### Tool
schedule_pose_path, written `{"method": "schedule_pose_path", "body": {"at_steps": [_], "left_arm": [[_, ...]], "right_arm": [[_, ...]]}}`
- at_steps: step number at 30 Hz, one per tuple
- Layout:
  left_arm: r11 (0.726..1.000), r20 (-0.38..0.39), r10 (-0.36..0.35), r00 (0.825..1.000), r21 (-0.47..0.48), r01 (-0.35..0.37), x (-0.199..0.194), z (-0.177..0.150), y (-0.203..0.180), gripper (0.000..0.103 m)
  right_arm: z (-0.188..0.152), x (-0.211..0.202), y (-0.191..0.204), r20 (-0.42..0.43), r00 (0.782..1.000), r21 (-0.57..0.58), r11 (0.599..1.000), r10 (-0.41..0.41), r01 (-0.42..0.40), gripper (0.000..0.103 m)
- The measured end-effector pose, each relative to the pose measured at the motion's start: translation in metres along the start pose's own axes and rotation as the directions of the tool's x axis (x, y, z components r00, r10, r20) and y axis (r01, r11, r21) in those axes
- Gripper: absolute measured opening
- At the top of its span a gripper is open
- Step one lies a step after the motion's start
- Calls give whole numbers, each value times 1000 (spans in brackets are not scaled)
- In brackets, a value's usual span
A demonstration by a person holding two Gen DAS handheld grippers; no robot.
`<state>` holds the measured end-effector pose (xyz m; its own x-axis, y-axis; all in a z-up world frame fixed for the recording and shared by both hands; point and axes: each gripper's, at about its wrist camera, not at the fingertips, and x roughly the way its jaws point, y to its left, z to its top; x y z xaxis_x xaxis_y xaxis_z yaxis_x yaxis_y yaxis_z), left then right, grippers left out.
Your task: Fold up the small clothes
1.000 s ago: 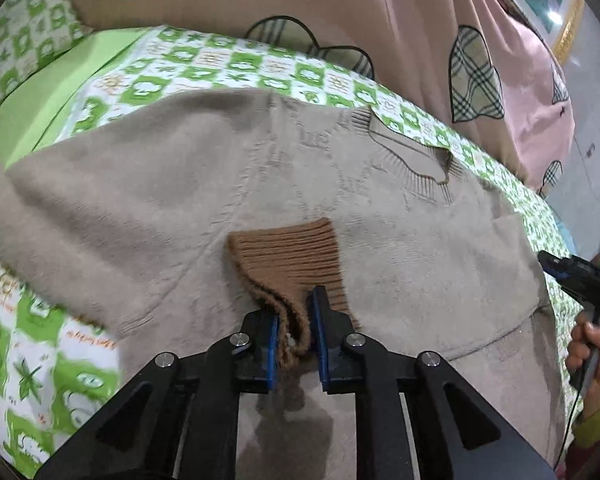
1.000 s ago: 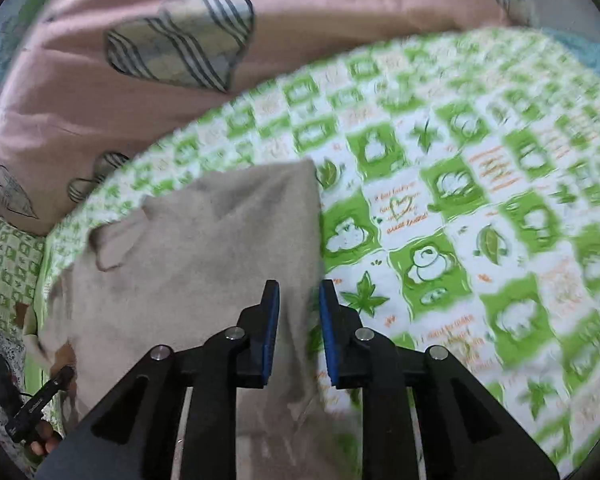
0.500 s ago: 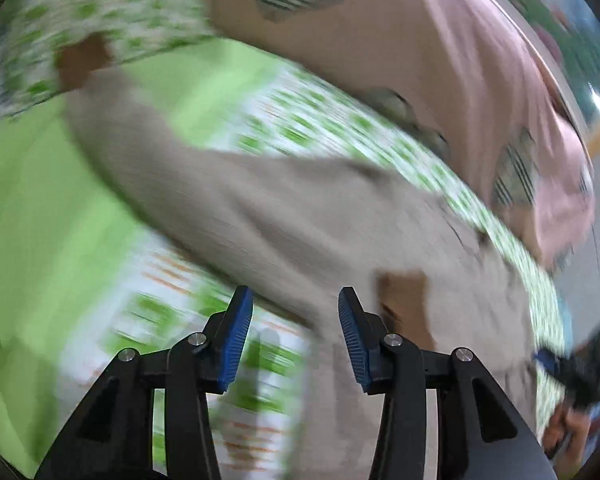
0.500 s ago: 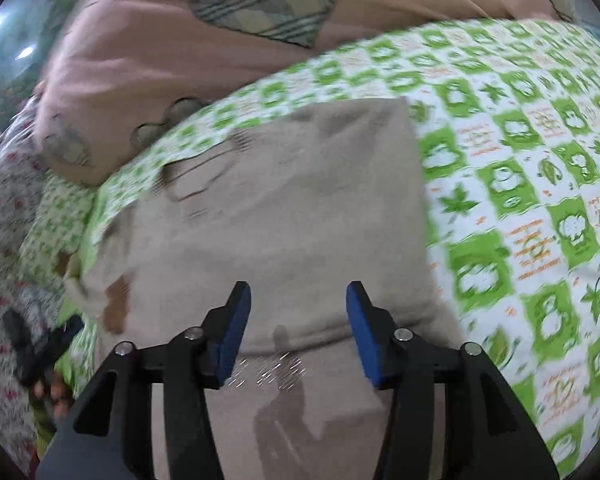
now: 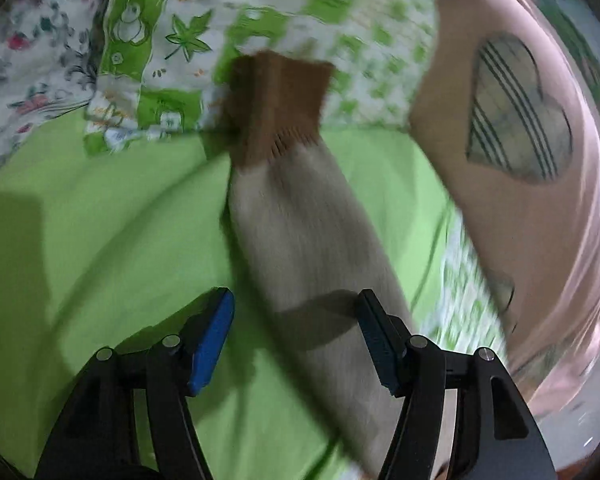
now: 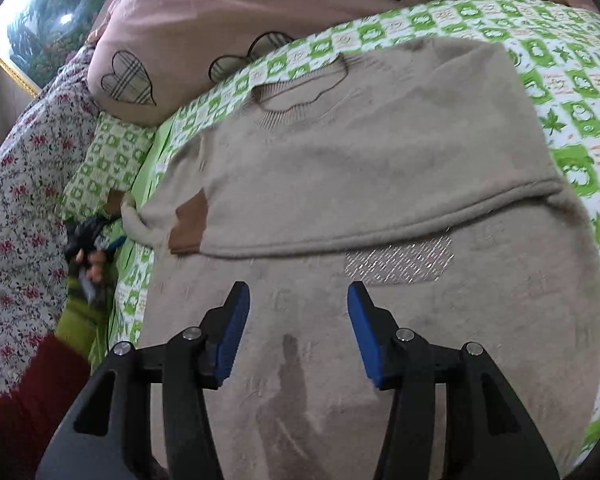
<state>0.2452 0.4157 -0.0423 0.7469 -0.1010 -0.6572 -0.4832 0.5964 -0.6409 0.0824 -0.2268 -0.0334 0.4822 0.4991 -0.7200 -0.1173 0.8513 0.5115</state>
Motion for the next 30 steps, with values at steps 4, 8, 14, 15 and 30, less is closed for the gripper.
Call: {"method": "schedule_pose_path", "body": {"at_steps": [4,8,14,15,30], "left_arm": [[1000,36,7,999,0,-7,11,23,-2,41],[999,68,16,998,43,-19,1,23,-14,4],[961,111,-160,981,246,129,-59,-18,-86,3],[947,104,-194,976,281,158,-65,-28,-102,3],[619,-386,-426,818,536,575,-56,-283,-306,4]], "right_arm": [[-7,1,2,-35,999,15,1000,3,-2,52],[-10,0,-1,-39,999,24,1000,-15,16,52],[-11,-6,-10,-28,999,58,998,-16,17,52],[-11,-7,-10,-26,1000,62,998,-10,11,52],[-21,-58,-49,75,997,149,989,-29,18,52]]}}
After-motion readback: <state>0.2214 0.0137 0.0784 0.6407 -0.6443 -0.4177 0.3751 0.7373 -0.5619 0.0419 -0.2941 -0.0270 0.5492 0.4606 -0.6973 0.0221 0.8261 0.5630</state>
